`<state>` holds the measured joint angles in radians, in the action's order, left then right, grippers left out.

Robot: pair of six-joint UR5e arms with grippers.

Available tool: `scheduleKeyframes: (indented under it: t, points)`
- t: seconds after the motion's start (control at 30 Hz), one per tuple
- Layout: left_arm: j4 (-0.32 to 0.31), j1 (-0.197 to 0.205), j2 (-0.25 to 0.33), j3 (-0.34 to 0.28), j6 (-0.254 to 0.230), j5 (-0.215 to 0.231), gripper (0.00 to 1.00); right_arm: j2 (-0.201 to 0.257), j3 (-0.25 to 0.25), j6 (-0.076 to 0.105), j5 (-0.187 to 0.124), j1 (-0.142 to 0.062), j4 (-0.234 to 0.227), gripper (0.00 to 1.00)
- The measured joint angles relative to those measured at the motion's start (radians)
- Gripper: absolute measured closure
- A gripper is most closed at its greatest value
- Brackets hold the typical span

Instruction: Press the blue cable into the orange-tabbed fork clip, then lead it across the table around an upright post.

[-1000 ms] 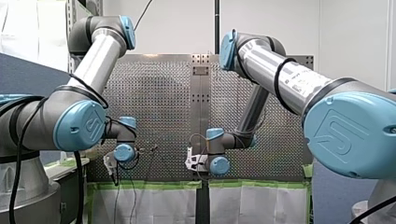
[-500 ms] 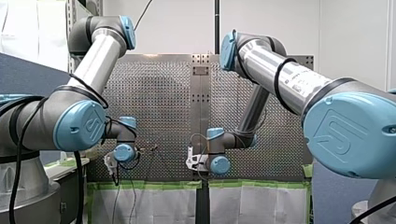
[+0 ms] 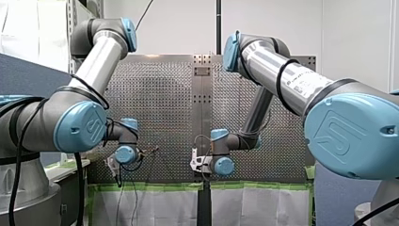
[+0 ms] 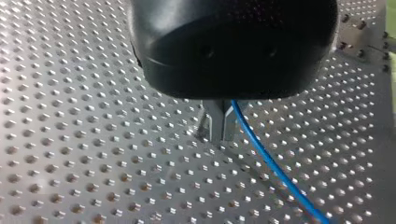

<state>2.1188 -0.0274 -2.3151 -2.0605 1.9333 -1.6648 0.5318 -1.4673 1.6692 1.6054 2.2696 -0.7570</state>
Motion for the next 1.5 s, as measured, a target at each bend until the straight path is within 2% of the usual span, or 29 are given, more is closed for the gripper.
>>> scheduleKeyframes:
  t: [0.27,0.47,0.63,0.8,0.93,1.2,1.5]
  points:
    - [0.037,0.011,-0.076,0.070,-0.001,-0.009,1.00,0.000,0.001,-0.006,0.001,-0.003,0.016,0.98]
    - [0.066,0.021,-0.095,0.105,0.000,-0.005,1.00,0.000,0.002,-0.010,0.001,-0.007,0.016,0.98]
    - [0.070,0.026,-0.089,0.109,-0.002,0.005,1.00,0.000,0.006,-0.011,0.001,-0.009,0.016,0.98]
    - [0.074,0.030,-0.056,0.109,0.000,0.005,1.00,0.000,0.011,-0.011,0.001,-0.013,0.017,0.98]
    - [0.073,0.035,-0.026,0.109,0.014,0.008,1.00,0.000,0.015,-0.011,0.001,-0.017,0.017,0.98]
    - [0.051,0.039,-0.017,0.110,0.039,0.022,1.00,0.000,0.024,-0.011,0.000,-0.028,0.023,0.98]
    - [0.007,0.042,-0.018,0.110,0.073,0.033,1.00,0.000,0.054,-0.011,0.000,-0.069,0.061,0.98]
